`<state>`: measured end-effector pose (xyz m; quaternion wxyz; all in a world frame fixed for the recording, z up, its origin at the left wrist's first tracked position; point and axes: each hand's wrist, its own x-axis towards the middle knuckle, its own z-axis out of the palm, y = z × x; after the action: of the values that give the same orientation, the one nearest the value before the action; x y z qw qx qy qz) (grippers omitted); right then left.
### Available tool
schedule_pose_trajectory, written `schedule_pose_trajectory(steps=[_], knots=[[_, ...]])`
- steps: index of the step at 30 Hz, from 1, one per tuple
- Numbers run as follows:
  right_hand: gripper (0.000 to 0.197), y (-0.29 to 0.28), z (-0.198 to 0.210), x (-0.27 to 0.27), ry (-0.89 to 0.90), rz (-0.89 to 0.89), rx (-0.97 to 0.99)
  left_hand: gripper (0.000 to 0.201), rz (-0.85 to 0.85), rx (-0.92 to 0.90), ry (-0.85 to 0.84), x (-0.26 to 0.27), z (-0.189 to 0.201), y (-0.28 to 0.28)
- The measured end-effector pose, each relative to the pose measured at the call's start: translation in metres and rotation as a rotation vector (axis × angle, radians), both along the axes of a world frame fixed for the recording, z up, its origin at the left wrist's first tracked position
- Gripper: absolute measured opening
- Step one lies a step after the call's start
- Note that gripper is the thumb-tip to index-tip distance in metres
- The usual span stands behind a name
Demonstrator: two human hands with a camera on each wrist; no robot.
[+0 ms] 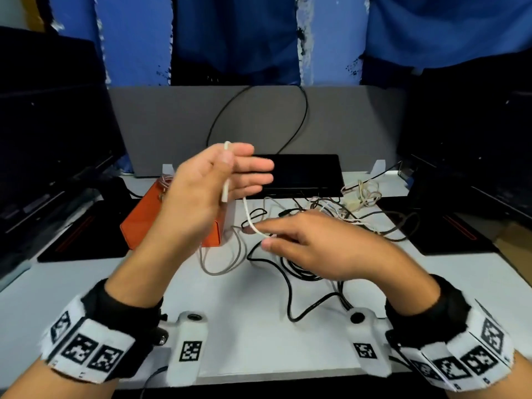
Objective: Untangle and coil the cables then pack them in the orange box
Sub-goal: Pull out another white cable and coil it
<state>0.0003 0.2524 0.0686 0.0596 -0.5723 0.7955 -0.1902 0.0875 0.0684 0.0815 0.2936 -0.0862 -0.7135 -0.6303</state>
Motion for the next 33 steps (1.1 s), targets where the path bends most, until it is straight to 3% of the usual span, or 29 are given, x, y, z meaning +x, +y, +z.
schedule_pose_trajectory(steps=[2, 4, 6, 7, 10, 14, 19, 22, 29, 33], knots=[[0.022, 0.004, 0.007, 0.003, 0.022, 0.033, 0.012, 0.031, 0.157, -0.306, 0.008, 0.000, -0.010, 0.006], [0.016, 0.012, 0.015, 0.001, -0.070, 0.058, -0.037, 0.029, 0.230, -0.571, 0.025, 0.001, -0.014, 0.007], [0.010, 0.020, 0.022, -0.004, -0.217, 0.045, -0.187, 0.030, 0.171, -0.724, -0.050, 0.004, -0.010, 0.007], [0.006, 0.025, 0.025, -0.007, -0.281, 0.027, -0.280, 0.031, 0.066, -0.710, -0.129, 0.005, -0.007, 0.007], [0.012, 0.027, 0.027, -0.011, -0.293, -0.023, -0.433, 0.031, -0.226, -0.552, -0.292, 0.011, 0.002, 0.010], [0.015, 0.017, 0.020, -0.007, -0.093, -0.056, -0.467, 0.029, -0.317, -0.365, -0.333, 0.012, 0.004, 0.004], [0.021, 0.012, 0.016, -0.008, -0.019, -0.067, -0.463, 0.036, -0.487, -0.190, -0.368, 0.011, -0.003, 0.006], [0.023, 0.009, 0.016, -0.007, -0.029, -0.062, -0.515, 0.038, -0.499, -0.103, -0.344, 0.011, -0.004, 0.010], [0.021, -0.003, 0.005, -0.016, -0.119, -0.114, -0.671, 0.033, -0.352, 0.299, -0.270, 0.007, 0.000, 0.032], [0.037, -0.004, -0.001, -0.027, -0.109, -0.181, -0.490, 0.040, -0.376, 0.641, -0.090, 0.001, 0.004, 0.027]])
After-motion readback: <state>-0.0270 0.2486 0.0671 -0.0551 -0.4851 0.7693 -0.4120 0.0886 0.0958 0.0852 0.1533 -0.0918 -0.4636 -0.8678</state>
